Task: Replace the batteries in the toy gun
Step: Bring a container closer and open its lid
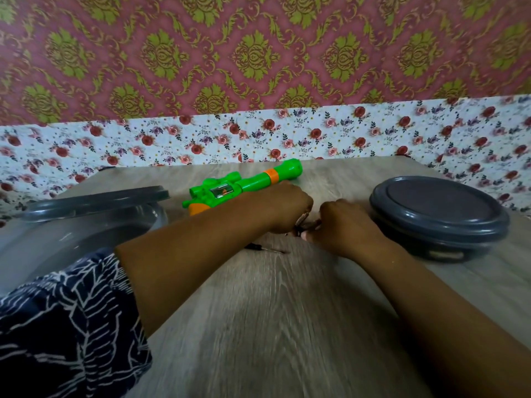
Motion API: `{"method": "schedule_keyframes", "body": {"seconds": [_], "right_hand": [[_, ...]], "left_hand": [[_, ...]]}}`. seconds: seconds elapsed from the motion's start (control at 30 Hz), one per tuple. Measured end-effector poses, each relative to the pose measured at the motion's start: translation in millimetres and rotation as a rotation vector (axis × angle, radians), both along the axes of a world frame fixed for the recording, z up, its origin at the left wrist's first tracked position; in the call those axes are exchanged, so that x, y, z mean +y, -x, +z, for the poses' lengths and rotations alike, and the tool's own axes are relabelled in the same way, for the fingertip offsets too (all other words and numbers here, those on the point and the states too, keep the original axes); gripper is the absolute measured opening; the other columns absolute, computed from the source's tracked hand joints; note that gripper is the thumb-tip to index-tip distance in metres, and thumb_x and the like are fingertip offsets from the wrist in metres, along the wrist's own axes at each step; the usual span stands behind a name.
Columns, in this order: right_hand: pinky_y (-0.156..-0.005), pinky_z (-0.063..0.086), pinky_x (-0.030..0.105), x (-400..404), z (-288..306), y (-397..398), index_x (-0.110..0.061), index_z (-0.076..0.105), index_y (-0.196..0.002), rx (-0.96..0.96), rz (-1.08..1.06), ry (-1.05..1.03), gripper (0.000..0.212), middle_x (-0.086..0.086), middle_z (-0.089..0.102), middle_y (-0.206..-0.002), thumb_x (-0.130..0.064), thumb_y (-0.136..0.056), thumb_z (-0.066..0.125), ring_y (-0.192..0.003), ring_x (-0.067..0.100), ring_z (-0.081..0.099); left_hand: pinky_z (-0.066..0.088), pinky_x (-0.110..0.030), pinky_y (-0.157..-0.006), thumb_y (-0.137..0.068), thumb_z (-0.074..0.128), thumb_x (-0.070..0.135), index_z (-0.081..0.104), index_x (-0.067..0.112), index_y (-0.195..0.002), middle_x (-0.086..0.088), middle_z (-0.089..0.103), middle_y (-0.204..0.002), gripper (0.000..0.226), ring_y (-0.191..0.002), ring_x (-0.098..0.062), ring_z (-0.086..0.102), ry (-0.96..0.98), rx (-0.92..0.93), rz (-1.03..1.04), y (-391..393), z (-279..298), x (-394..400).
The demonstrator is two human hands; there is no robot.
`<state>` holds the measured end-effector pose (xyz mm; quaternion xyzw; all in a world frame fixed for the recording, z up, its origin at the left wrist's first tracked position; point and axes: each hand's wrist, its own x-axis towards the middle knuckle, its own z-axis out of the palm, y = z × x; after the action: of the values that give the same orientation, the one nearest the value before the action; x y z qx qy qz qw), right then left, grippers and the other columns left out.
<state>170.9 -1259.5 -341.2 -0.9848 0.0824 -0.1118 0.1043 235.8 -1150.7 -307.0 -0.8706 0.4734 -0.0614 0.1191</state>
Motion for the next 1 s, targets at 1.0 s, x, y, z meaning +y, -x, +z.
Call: {"method": "schedule_keyframes", "body": {"seconds": [1.0], "right_hand": [[-0.058, 0.037, 0.005, 94.1, 37.2, 27.1, -0.027, 0.063, -0.097, -0.286, 0.480, -0.384, 0.028, -0.016, 0.054, -0.084, -0.040, -0.074, 0.072, -0.072, -0.001, 0.052]], "left_hand": [[0.048, -0.037, -0.085, -0.073, 0.062, 0.062, 0.060, 0.029, -0.110, 0.009, 0.065, -0.104, 0.049, -0.095, -0.012, 0.058, 0.406, 0.097, 0.280, 58.2, 51.5, 212.4]]}}
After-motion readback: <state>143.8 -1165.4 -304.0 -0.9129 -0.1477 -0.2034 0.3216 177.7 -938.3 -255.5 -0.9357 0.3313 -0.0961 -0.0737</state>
